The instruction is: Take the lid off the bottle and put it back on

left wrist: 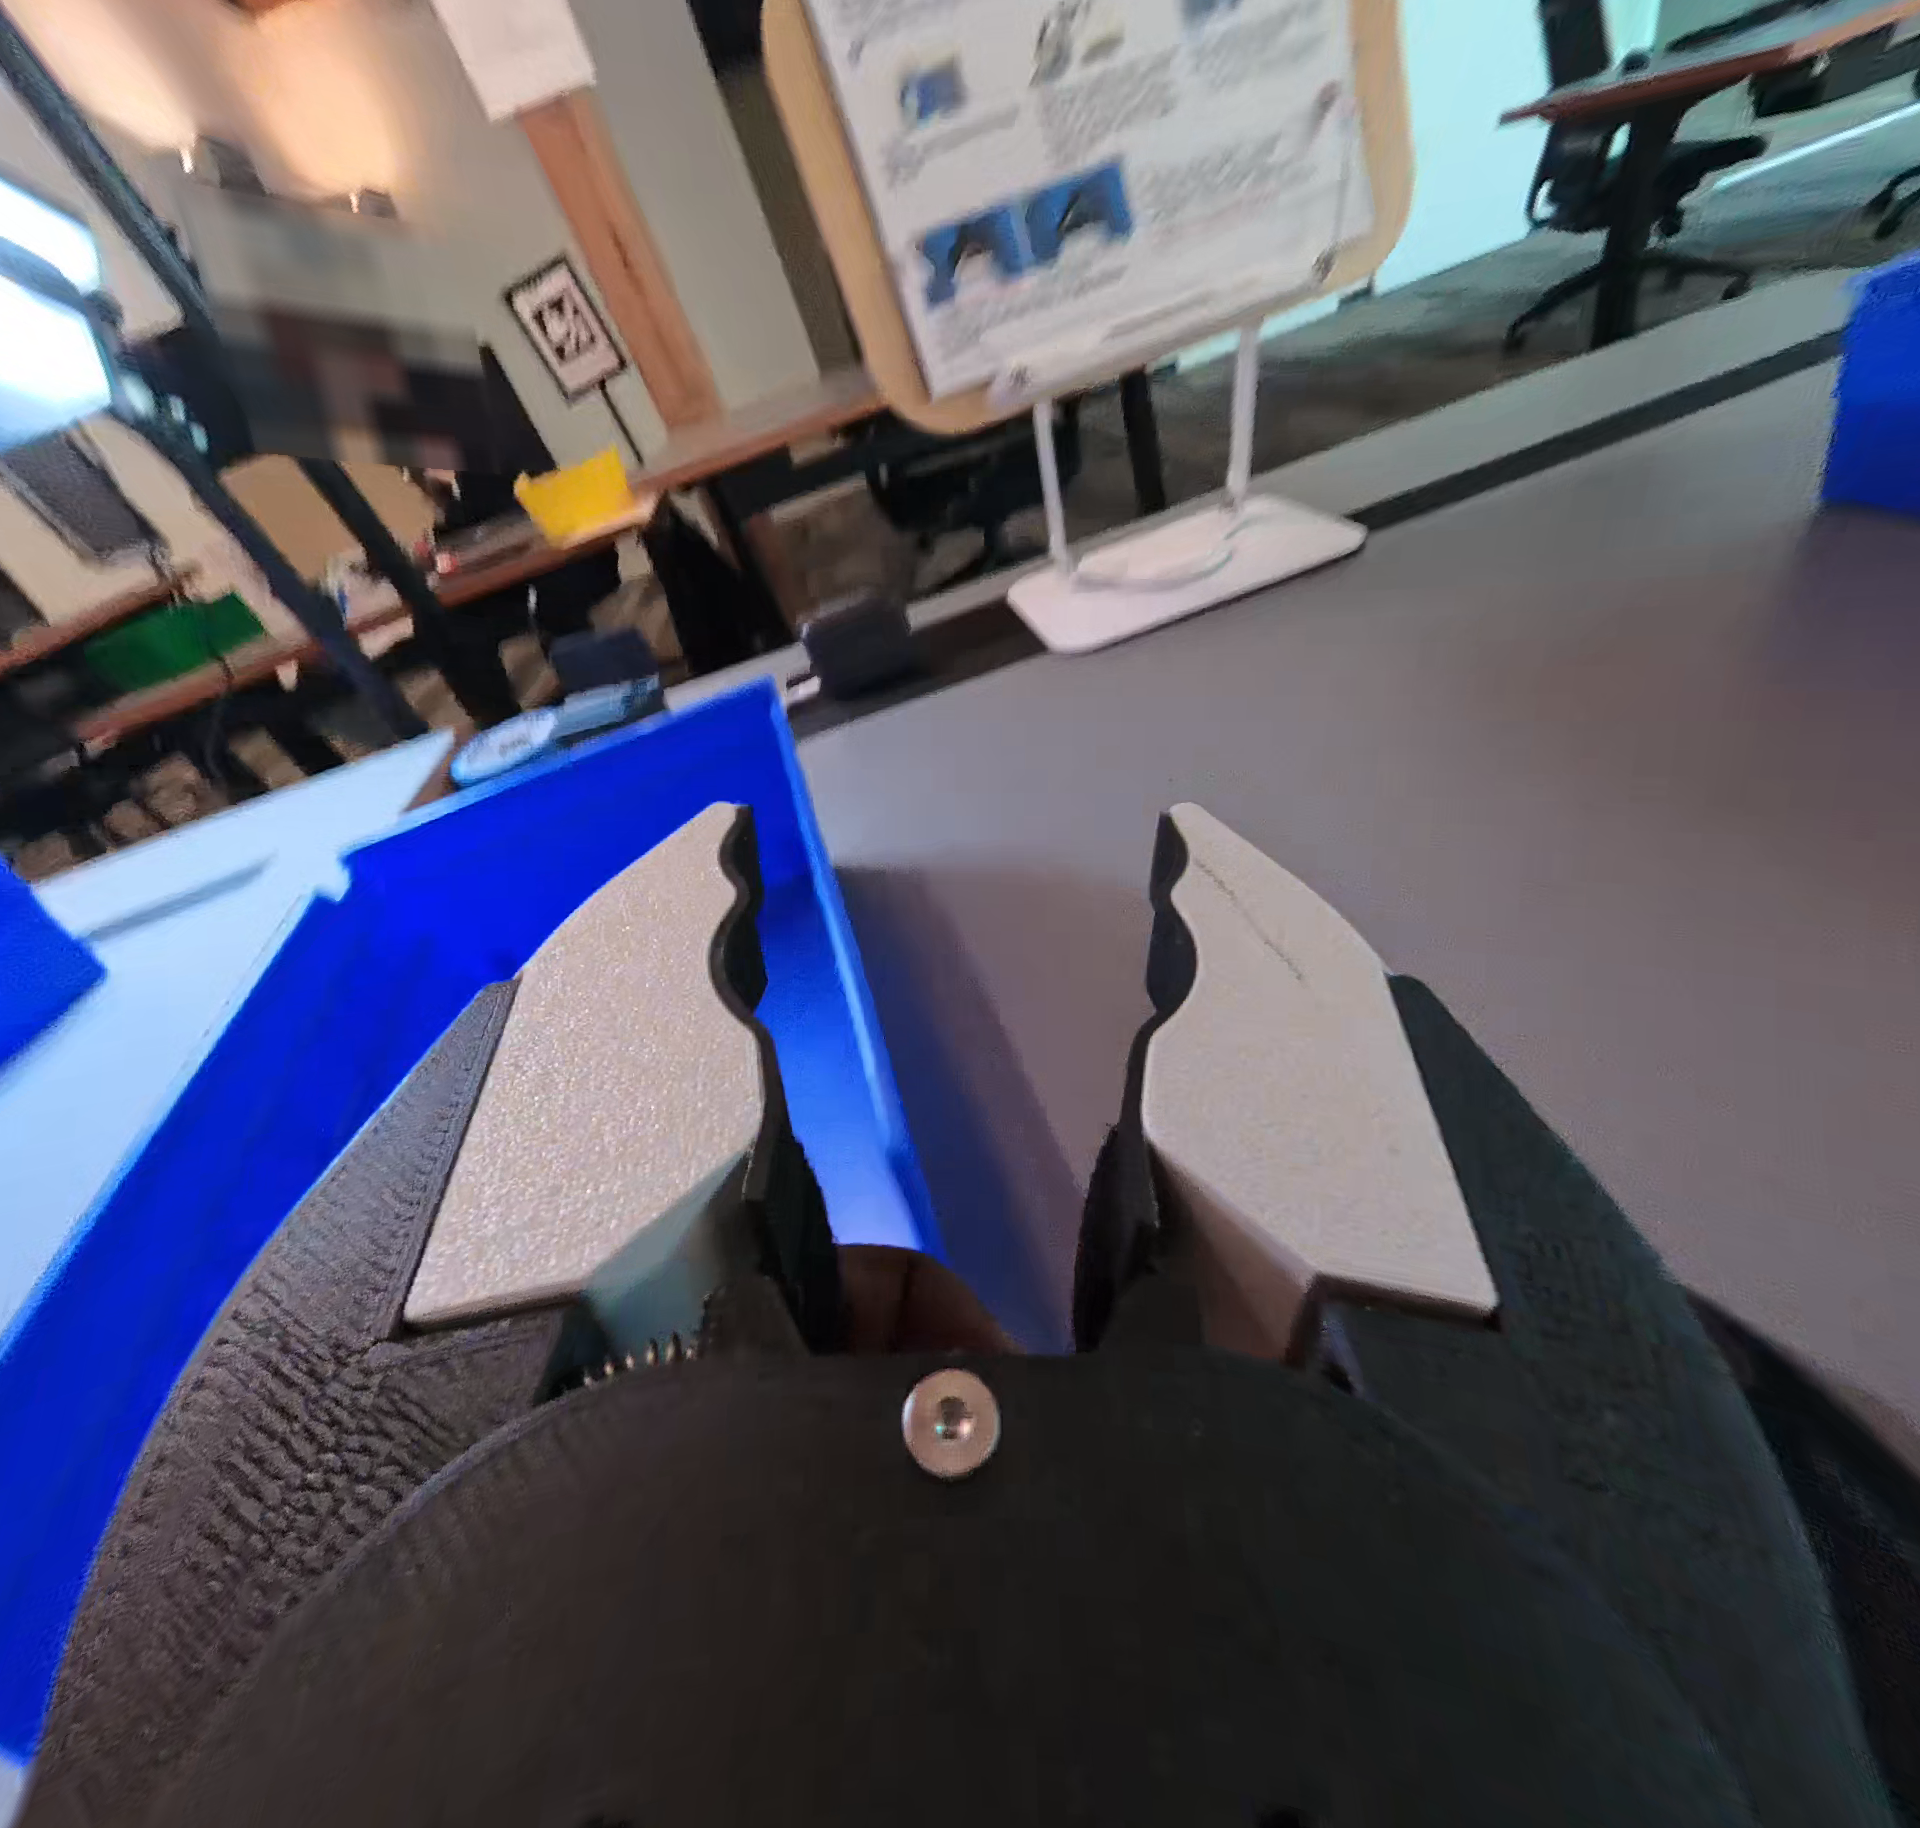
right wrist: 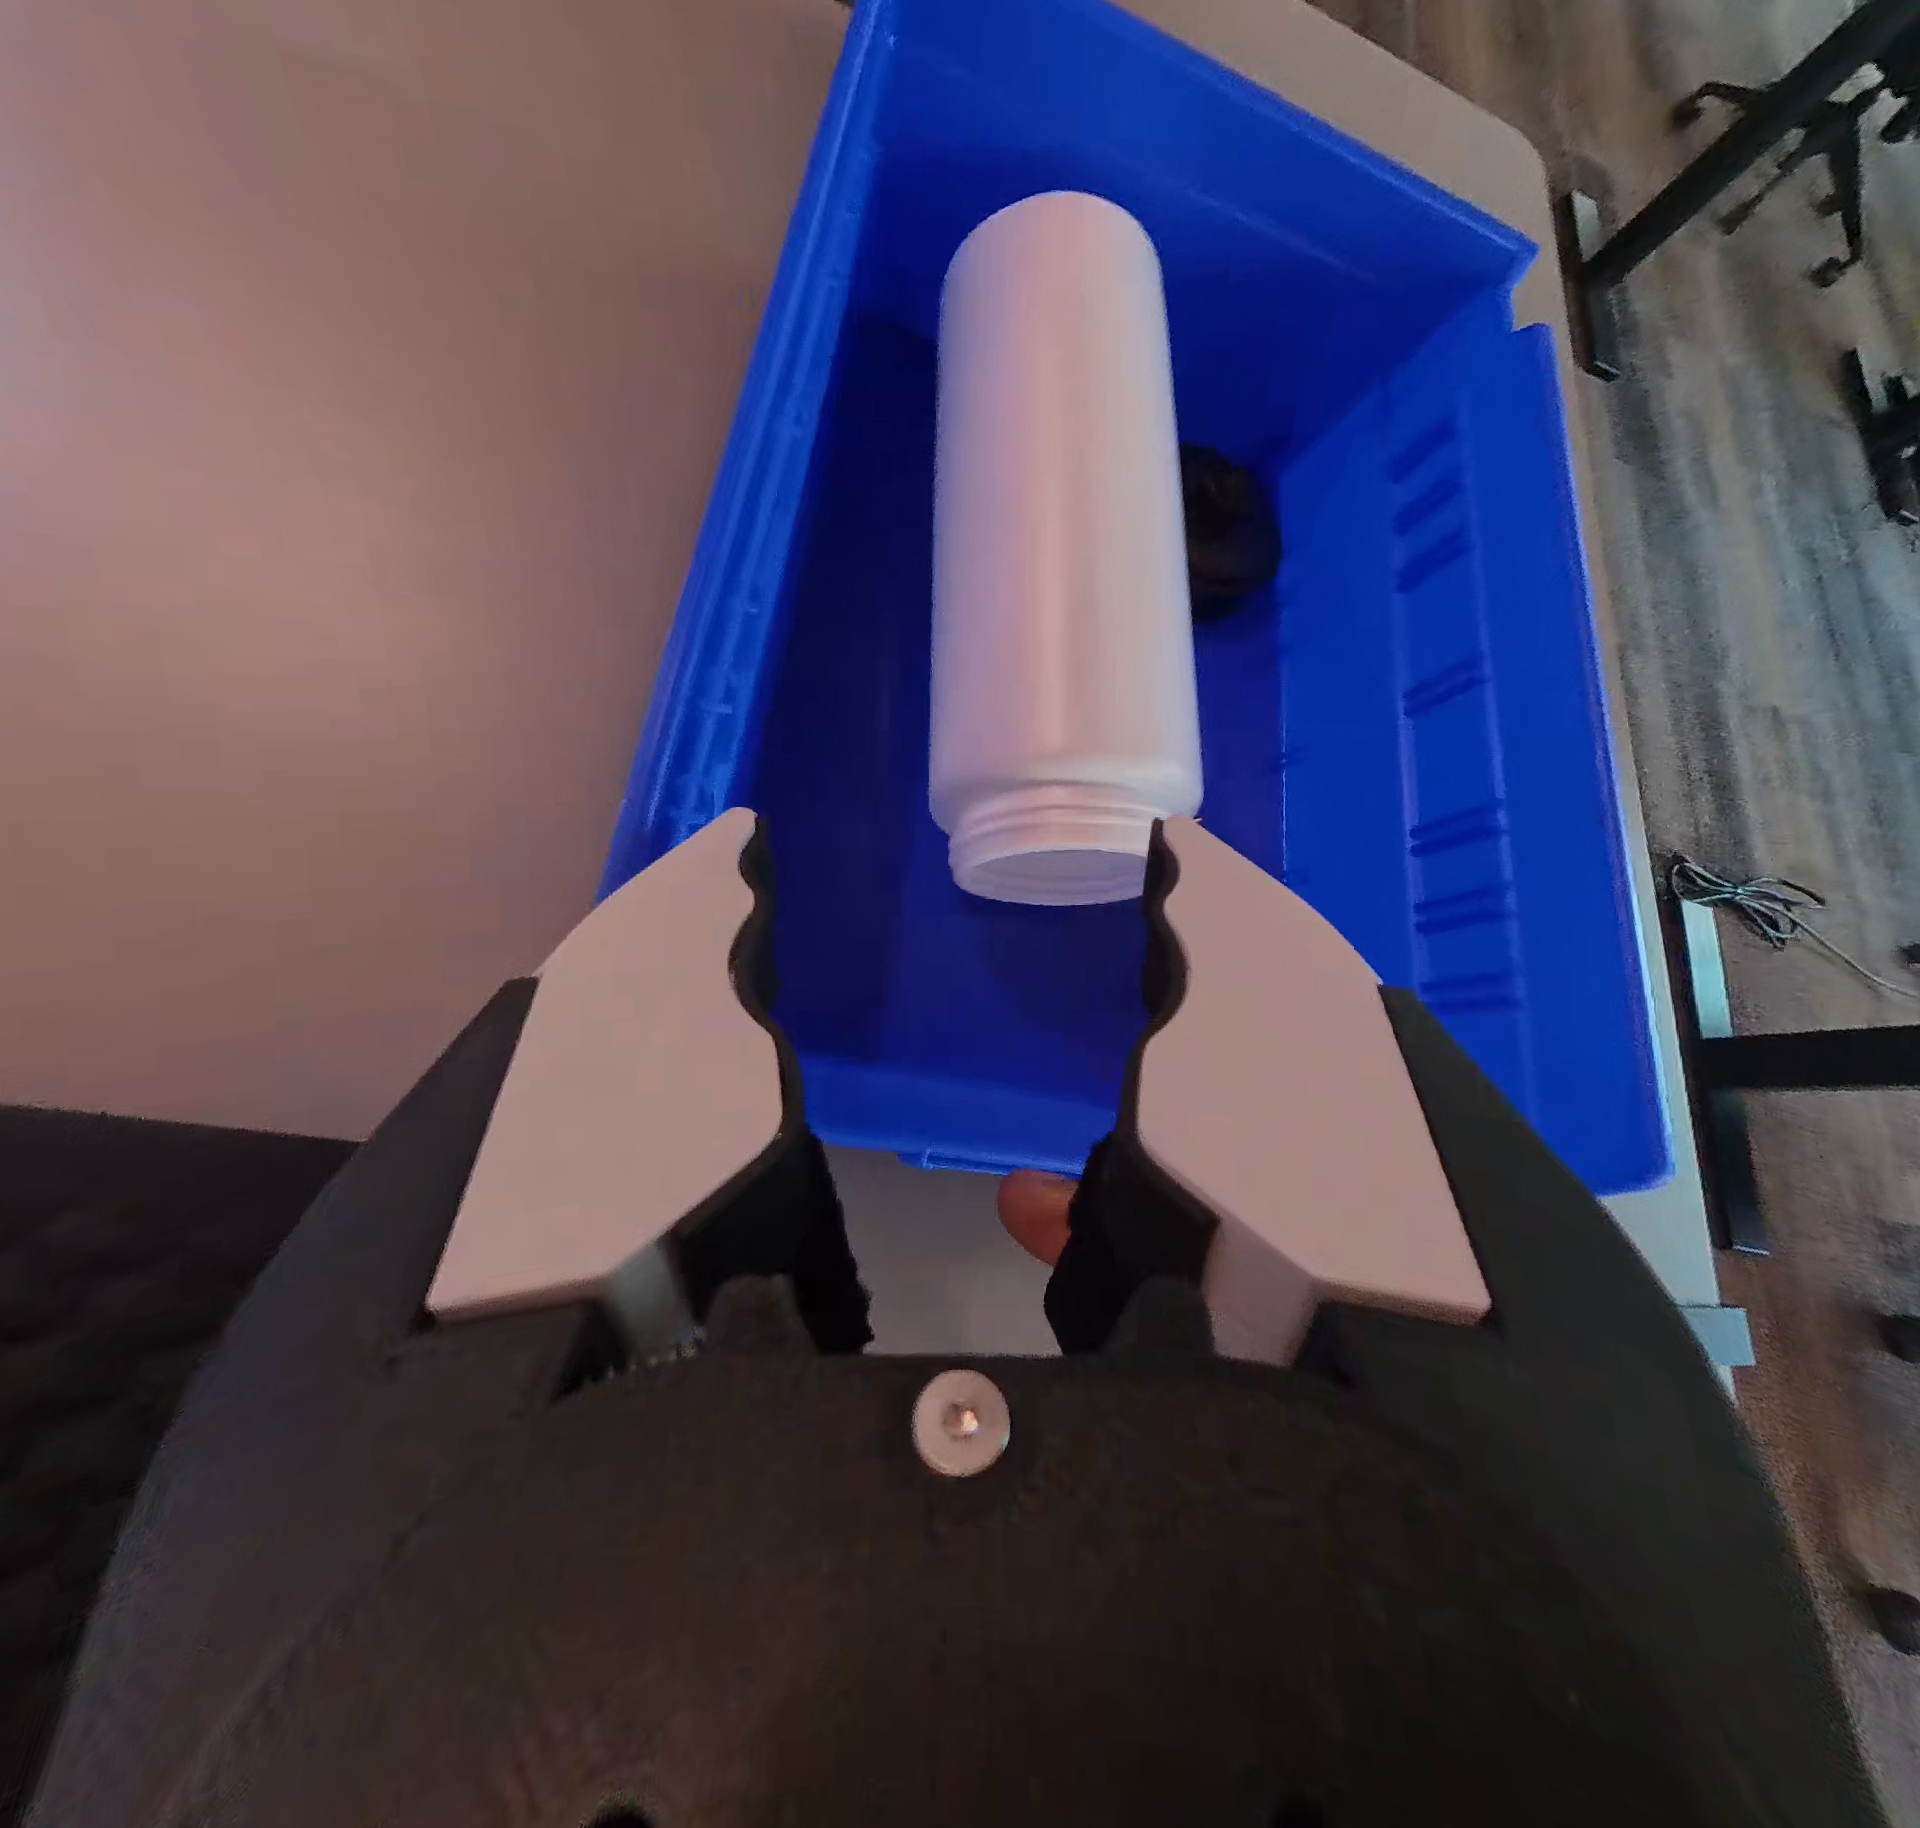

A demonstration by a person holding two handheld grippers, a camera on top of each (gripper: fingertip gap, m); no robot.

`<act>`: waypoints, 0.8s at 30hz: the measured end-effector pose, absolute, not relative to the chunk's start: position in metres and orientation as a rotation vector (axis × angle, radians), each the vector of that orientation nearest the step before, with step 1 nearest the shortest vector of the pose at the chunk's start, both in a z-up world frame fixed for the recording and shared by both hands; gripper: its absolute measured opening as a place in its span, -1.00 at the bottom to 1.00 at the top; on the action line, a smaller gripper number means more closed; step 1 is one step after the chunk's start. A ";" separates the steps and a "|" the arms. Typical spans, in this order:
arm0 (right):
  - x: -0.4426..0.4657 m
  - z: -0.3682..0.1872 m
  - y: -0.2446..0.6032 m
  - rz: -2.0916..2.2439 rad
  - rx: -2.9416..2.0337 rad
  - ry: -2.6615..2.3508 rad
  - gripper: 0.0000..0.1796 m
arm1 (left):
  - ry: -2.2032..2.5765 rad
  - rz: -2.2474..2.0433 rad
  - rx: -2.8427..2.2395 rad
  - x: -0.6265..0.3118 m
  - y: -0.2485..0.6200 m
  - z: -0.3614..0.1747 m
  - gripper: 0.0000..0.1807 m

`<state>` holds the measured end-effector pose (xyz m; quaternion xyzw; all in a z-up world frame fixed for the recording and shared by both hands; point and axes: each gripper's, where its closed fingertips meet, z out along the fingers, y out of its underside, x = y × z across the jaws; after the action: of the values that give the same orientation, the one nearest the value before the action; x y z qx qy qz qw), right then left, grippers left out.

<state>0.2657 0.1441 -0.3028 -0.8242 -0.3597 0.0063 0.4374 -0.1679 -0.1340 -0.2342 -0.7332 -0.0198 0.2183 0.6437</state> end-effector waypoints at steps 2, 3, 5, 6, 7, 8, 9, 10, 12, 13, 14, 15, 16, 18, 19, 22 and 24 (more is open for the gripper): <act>0.266 -0.297 0.142 0.056 -2.035 -0.852 -0.20 | -0.106 0.463 -1.744 -0.183 -0.142 -0.256 -0.20; 0.267 -0.293 0.140 0.068 -2.021 -0.829 -0.20 | -0.134 0.441 -1.784 -0.188 -0.144 -0.267 -0.20; 0.266 -0.287 0.134 0.101 -1.991 -0.812 -0.21 | -0.177 0.425 -1.847 -0.198 -0.145 -0.286 -0.19; 0.262 -0.286 0.130 0.133 -1.981 -0.823 -0.21 | -0.189 0.428 -1.867 -0.202 -0.145 -0.293 -0.19; 0.259 -0.284 0.128 0.168 -1.974 -0.825 -0.22 | -0.194 0.431 -1.879 -0.205 -0.143 -0.299 -0.19; 0.253 -0.282 0.126 0.206 -1.965 -0.823 -0.23 | -0.195 0.426 -1.890 -0.207 -0.141 -0.304 -0.19; 0.246 -0.282 0.124 0.253 -1.956 -0.834 -0.24 | -0.192 0.416 -1.905 -0.207 -0.139 -0.309 -0.21; 0.238 -0.285 0.121 0.305 -1.957 -0.859 -0.25 | -0.189 0.405 -1.921 -0.207 -0.137 -0.313 -0.24; 0.227 -0.302 0.115 0.361 -2.023 -0.922 -0.22 | -0.174 0.393 -1.946 -0.205 -0.133 -0.321 -0.37; 0.226 -0.314 0.113 0.348 -2.066 -0.953 -0.22 | -0.164 0.390 -1.954 -0.204 -0.131 -0.323 -0.50; 0.225 -0.324 0.113 0.320 -2.096 -0.983 -0.30 | -0.171 0.413 -1.951 -0.205 -0.130 -0.324 -0.58; 0.223 -0.332 0.112 0.298 -2.113 -1.019 -0.45 | -0.178 0.452 -1.947 -0.209 -0.129 -0.323 -0.69; 0.220 -0.337 0.111 0.292 -2.112 -1.054 -0.67 | -0.171 0.480 -1.948 -0.211 -0.129 -0.323 -0.76; 0.217 -0.338 0.117 0.243 -2.080 -1.043 -0.81 | -0.167 0.459 -1.953 -0.208 -0.124 -0.322 -0.75; 0.215 -0.338 0.117 0.228 -2.078 -1.052 -0.81 | -0.171 0.433 -1.950 -0.205 -0.120 -0.322 -0.74; 0.212 -0.339 0.118 0.155 -2.061 -1.086 -0.83 | -0.145 0.404 -1.950 -0.198 -0.109 -0.322 -0.72; 0.210 -0.339 0.118 0.116 -2.047 -1.109 -0.83 | -0.116 0.418 -1.960 -0.194 -0.101 -0.323 -0.71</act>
<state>0.2099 0.1178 -0.3387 -0.8070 -0.4374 0.0459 0.3942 -0.1938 -0.1014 -0.3225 -0.8235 -0.0488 0.1756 0.5372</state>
